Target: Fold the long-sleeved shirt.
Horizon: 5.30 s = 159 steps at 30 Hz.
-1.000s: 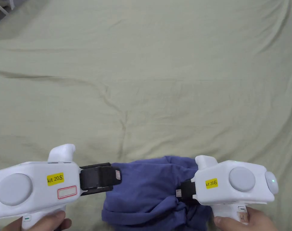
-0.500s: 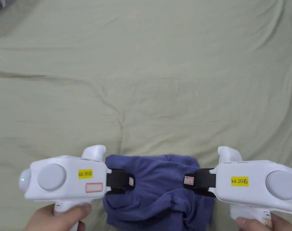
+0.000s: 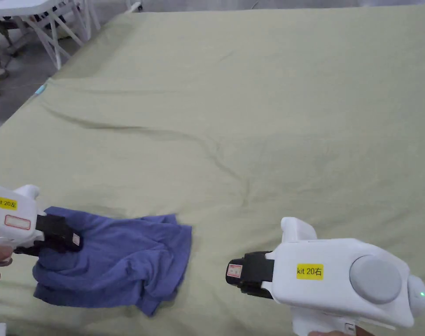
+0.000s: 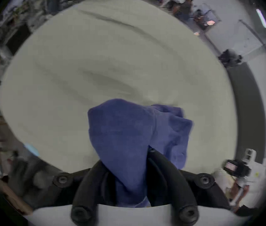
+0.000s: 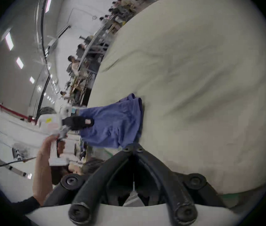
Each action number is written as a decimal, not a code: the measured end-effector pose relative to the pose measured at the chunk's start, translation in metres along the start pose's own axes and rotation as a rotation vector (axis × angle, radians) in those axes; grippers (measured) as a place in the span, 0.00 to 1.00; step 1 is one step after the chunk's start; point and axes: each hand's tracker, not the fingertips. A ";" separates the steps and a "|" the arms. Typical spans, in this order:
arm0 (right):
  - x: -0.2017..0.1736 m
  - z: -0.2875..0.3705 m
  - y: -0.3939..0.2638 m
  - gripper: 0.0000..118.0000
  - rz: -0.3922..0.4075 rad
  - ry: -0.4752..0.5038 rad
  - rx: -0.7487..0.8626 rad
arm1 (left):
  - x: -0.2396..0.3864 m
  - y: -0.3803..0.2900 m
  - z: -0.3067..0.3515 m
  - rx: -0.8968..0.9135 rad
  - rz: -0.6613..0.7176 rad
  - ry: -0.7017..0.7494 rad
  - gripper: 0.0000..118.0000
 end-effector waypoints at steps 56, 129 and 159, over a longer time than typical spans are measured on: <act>-0.069 0.422 -0.111 0.00 0.553 -0.610 1.081 | 0.386 -0.292 0.266 1.141 -0.403 -0.180 0.00; -0.092 0.368 -0.104 1.00 0.558 -0.733 0.999 | 0.424 -0.303 0.249 1.120 -0.481 -0.126 1.00; -0.087 0.372 -0.103 1.00 0.471 -0.673 0.988 | 0.422 -0.303 0.245 1.102 -0.472 -0.133 1.00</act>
